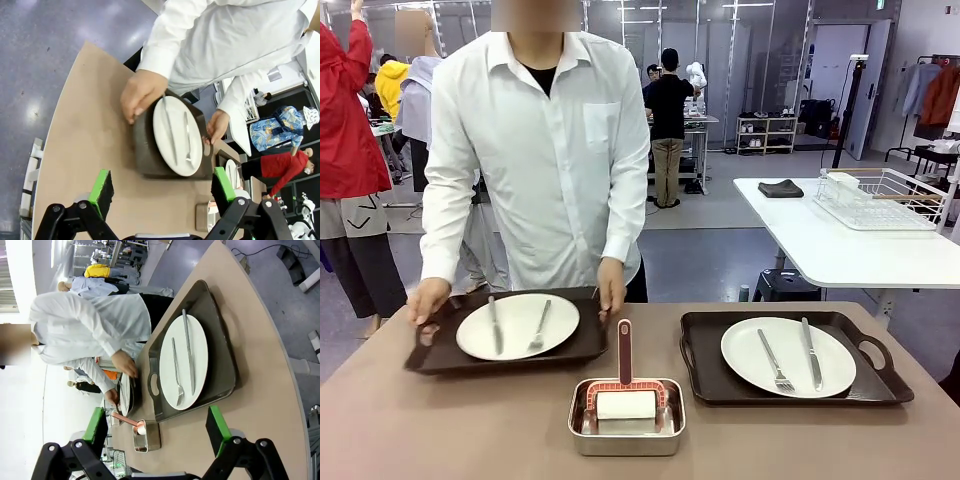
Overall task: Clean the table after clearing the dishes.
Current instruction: When the left (or right) Handle tray is removed, use the left hand (or right hand) to clean the left (or right) side of the table with the Lint Roller.
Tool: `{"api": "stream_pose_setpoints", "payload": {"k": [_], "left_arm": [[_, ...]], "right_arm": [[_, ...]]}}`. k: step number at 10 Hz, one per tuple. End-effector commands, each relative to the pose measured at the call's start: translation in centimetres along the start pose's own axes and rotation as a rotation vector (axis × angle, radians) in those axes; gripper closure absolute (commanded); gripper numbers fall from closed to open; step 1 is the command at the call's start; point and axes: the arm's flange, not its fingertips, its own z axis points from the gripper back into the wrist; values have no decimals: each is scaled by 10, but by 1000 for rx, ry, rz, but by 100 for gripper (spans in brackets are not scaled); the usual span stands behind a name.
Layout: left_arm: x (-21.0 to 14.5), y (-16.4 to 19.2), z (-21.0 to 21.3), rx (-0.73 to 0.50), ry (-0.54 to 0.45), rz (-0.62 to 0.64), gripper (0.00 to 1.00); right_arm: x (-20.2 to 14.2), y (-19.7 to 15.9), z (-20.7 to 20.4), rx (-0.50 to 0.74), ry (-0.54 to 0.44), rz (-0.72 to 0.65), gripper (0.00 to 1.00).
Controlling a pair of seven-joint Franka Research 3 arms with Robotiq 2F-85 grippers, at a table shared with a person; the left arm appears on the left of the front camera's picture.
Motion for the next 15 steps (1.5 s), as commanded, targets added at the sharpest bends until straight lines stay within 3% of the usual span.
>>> {"api": "stream_pose_setpoints", "payload": {"k": [1,8,11,15], "left_arm": [[-1,3,3,-3,4,-1,0],[0,0,0,0,0,0,0],[26,-90,-81,-37,179,-362,0],[2,-220,-191,-60,418,-789,0]], "right_arm": [[0,1,2,8,-5,-6,0],[0,1,2,8,-5,-6,0],[0,1,2,8,-5,-6,0],[0,1,2,8,-5,-6,0]]}}
